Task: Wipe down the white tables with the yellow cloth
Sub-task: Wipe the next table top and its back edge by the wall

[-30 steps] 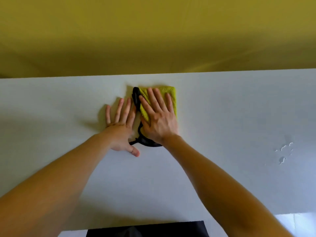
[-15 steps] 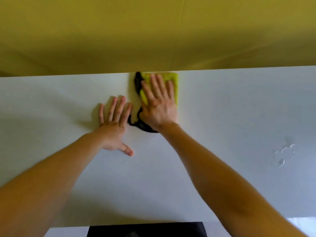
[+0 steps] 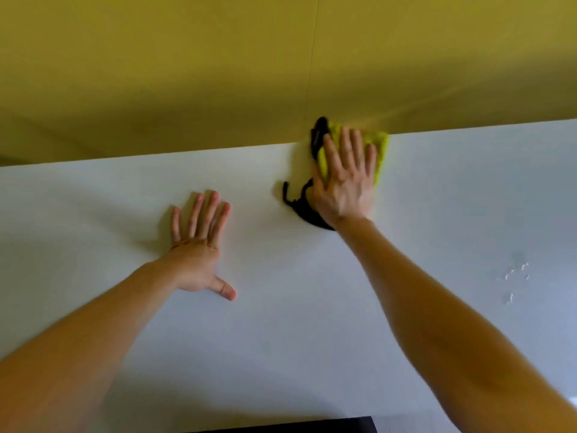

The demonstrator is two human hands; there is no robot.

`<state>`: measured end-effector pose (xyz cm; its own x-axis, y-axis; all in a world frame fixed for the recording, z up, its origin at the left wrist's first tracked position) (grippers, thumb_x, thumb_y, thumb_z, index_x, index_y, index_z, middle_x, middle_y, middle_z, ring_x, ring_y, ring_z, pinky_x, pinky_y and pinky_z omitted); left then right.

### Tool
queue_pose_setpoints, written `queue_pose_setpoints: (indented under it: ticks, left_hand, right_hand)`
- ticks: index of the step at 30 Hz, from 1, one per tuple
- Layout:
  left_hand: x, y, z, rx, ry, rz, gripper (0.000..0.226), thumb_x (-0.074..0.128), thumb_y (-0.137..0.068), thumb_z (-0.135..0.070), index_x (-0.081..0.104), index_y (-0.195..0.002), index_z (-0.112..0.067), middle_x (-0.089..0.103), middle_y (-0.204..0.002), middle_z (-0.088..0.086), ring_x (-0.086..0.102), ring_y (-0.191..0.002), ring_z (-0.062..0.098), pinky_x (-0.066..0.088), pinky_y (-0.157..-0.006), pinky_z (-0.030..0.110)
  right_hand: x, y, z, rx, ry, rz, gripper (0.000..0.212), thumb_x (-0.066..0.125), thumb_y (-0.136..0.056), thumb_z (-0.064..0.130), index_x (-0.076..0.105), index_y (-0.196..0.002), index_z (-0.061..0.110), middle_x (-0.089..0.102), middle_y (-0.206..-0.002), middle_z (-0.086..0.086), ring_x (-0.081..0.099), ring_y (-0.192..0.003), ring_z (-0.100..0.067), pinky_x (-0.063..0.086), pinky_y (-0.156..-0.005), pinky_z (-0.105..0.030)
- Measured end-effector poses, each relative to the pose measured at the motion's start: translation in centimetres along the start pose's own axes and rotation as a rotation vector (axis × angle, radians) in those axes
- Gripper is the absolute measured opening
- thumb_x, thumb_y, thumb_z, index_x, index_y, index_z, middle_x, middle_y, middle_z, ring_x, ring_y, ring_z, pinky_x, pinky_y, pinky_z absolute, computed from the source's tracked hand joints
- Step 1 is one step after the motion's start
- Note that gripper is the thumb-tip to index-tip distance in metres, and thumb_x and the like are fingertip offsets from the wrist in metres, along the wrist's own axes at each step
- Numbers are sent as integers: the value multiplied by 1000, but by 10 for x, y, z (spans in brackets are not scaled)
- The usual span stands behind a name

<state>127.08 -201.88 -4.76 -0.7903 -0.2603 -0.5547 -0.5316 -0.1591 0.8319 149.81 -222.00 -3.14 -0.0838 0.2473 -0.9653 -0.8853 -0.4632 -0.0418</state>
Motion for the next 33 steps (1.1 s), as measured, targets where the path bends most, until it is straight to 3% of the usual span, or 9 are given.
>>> queue_pose_setpoints:
  ticks: [3, 7, 12, 15, 18, 22, 24, 27, 33]
  left_hand:
    - [-1, 0, -1, -31, -14, 3, 185, 80, -48, -96, -55, -146, -17, -66, -151, 9, -61, -142, 34, -23, -124, 68]
    - [-4, 1, -3, -28, -14, 5, 184, 80, -50, -96, -54, -148, -18, -66, -151, 8, -60, -143, 34, -22, -125, 69]
    - [-4, 1, -2, -28, -9, 2, 184, 83, -49, -93, -55, -148, -21, -67, -150, 6, -61, -142, 32, -22, -124, 68]
    - [-2, 0, -1, -15, -9, -6, 184, 83, -49, -93, -54, -148, -21, -67, -150, 5, -61, -142, 31, -24, -124, 67]
    - [-1, 0, 0, -10, -6, -8, 184, 84, -49, -92, -54, -149, -21, -67, -151, 5, -62, -141, 31, -24, -124, 66]
    - [-3, -1, -3, -47, -48, -17, 185, 83, -48, -94, -54, -148, -18, -67, -150, 8, -62, -141, 33, -22, -125, 67]
    - [-4, 1, -3, -59, -62, -40, 186, 81, -46, -96, -53, -149, -18, -66, -151, 9, -61, -142, 33, -19, -126, 67]
    - [-7, 4, -9, -44, -9, -77, 187, 82, -44, -96, -50, -153, -18, -64, -154, 6, -57, -146, 30, -15, -128, 67]
    - [-10, -3, -15, -14, 42, -166, 171, 44, -51, -115, -31, -165, -11, -50, -166, 7, -45, -155, 30, -11, -132, 59]
  right_hand:
    - [35, 19, 135, -382, -37, 187, 81, 46, -95, 54, 37, -169, 22, 21, -180, -9, 11, -168, -30, 6, -134, -57]
    - [28, 13, 98, -546, -64, 185, 76, 44, -98, 52, 39, -168, 23, 25, -179, -7, 17, -167, -28, 11, -135, -53]
    - [-31, -10, -135, -38, -12, 11, 67, 46, -106, 48, 41, -167, 23, 29, -177, -9, 22, -166, -31, 17, -134, -56]
    - [-40, -7, -183, 132, 43, -13, 70, 51, -101, 44, 43, -166, 21, 31, -176, -14, 24, -164, -36, 19, -131, -61]
    - [-11, 3, -95, 116, 24, -97, 78, 61, -89, 38, 49, -162, 16, 36, -173, -19, 26, -163, -42, 14, -131, -66]
    - [28, 43, 100, -295, -76, 114, 84, 62, -85, 40, 47, -164, 16, 27, -177, -18, 16, -167, -38, 8, -133, -61]
    - [25, 49, 124, -423, -86, 171, 80, 57, -92, 44, 42, -166, 19, 24, -178, -15, 14, -167, -36, 8, -134, -59]
    - [12, 35, 54, -453, -85, 112, 72, 58, -95, 40, 47, -164, 21, 31, -177, -10, 23, -166, -32, 15, -134, -55]
    - [-56, 9, -211, 56, -35, -22, 63, 55, -103, 44, 47, -164, 26, 32, -177, -8, 23, -166, -31, 18, -134, -53]
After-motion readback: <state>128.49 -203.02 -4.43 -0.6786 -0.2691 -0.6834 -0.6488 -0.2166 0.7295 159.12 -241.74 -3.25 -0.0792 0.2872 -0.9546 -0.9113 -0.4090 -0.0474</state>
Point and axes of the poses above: each hand's wrist, its own y-axis away from the middle knuckle, its own x-axis out of the palm, z = x × y, the point moved 7 cm from there along -y, towards the middle knuckle
